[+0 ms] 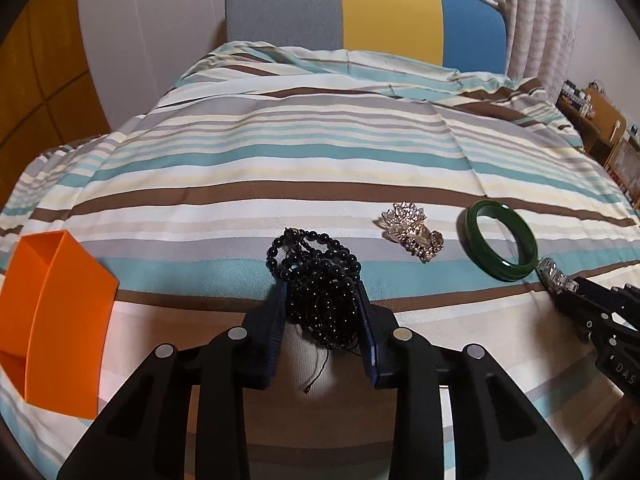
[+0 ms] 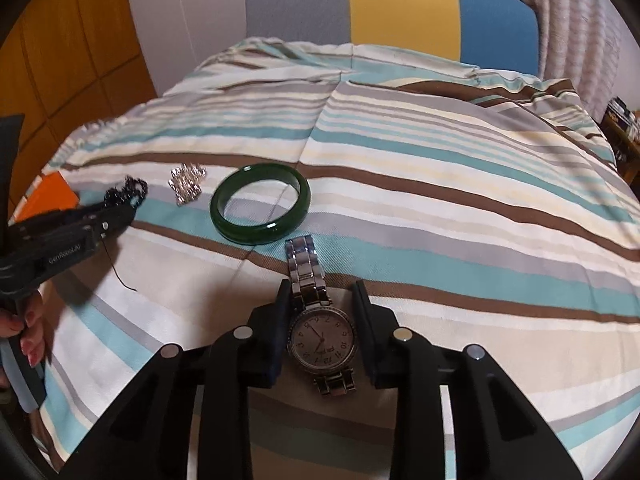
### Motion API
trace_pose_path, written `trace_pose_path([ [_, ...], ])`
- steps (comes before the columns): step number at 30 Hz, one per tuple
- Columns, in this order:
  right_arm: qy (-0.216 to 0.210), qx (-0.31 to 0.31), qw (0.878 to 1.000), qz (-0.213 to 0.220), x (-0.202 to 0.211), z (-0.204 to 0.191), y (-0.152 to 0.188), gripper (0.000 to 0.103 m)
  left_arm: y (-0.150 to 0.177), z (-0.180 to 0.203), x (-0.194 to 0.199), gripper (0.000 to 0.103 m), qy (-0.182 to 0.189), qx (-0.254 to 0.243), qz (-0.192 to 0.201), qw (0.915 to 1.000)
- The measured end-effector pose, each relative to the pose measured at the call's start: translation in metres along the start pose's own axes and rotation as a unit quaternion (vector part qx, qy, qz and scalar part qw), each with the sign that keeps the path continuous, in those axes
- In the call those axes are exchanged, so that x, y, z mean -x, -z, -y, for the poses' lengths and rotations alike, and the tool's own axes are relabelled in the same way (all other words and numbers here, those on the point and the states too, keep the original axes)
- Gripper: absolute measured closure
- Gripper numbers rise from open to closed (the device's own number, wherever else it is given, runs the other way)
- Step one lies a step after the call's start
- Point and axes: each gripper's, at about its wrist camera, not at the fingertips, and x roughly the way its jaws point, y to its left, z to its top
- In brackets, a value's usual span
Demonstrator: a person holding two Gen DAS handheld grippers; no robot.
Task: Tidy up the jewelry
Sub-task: 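Grasp the black bead bracelet with the left tool while the right tool grasps the silver watch, then carry the bead bracelet in the left tool while the right tool carries the watch to the box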
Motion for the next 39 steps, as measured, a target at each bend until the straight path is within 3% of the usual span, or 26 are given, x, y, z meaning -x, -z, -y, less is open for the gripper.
trace_pose_path([
  [20,-0.031,-0.018,0.997,0.063,0.031,-0.02,-0.006,0.077,0.015,-0.019,0.041,0.071,0.033,0.018,0.05,0.9981],
  [23,-0.026,-0.011,0.998,0.062,0.029,-0.024,-0.007,0.084,0.017,-0.021,0.045,0.071,0.031,0.017,0.055,0.9979],
  [32,-0.03,-0.019,0.999,0.013,0.012,-0.017,0.007,0.085,0.025,-0.026,0.043,0.071,0.034,0.02,0.046,0.9982],
  [34,-0.026,-0.016,0.999,0.009,0.011,-0.018,0.011,0.081,0.026,-0.026,0.042,0.071,0.035,0.02,0.044,0.9982],
  [36,-0.02,-0.017,1.0,0.007,0.012,-0.017,0.013,0.063,0.026,-0.024,0.04,0.071,0.035,0.019,0.042,0.9983],
  [37,-0.016,-0.019,1.0,0.005,0.012,-0.017,0.014,0.059,0.026,-0.024,0.039,0.071,0.036,0.019,0.041,0.9983],
  [39,-0.014,-0.022,1.0,-0.006,0.009,-0.016,0.015,0.057,0.026,-0.024,0.038,0.071,0.036,0.018,0.041,0.9983],
])
